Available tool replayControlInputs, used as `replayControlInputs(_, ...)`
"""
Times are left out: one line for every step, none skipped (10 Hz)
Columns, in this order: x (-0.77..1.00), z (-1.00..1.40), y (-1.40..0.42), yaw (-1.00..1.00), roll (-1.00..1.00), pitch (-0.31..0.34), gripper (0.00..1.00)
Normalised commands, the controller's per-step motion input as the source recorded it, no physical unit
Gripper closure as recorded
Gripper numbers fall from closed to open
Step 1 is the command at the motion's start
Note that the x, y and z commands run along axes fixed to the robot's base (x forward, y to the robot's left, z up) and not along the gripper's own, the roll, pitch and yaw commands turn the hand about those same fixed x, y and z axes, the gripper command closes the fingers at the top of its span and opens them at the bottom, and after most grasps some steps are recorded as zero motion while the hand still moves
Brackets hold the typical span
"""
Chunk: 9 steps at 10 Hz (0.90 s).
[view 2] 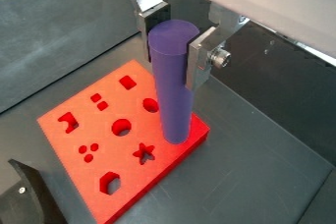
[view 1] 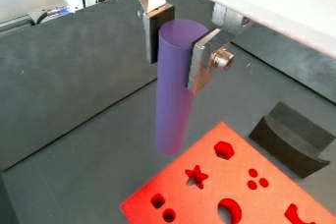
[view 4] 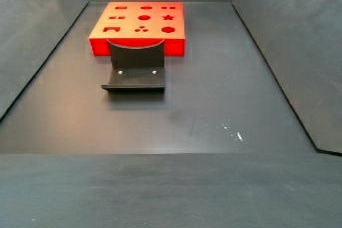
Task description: Insert the round object.
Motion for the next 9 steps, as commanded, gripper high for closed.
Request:
replayControlInputs(0.10,-0.19,0.00,-0.01,-0.05,0.000,1.00)
replayControlInputs(-0.13,-0.21,0.05,0.00,-0.14,-0.049,1.00)
replayControlInputs(0.49,-0.10,0.00,0.08,0.00,-0.067,1.00)
replayControlInputs(0.92,0.00,0.00,0.19,0.03,-0.089,1.00)
replayControlInputs(0.84,0.00,0.00,0.22,0.01,-0.154,1.00)
replayControlInputs(0.78,0.00,0.01,0.24,0.02,-0.186,1.00)
replayControlInputs(0.71,0.00,0.10,0.29,0.11,-0.116,1.00)
replayControlInputs(0.54,-0.17,0.00,0.28,0.20,0.000,1.00)
replayControlInputs(0.67,-0.32,0.00,0.31,0.26,0.133,1.00)
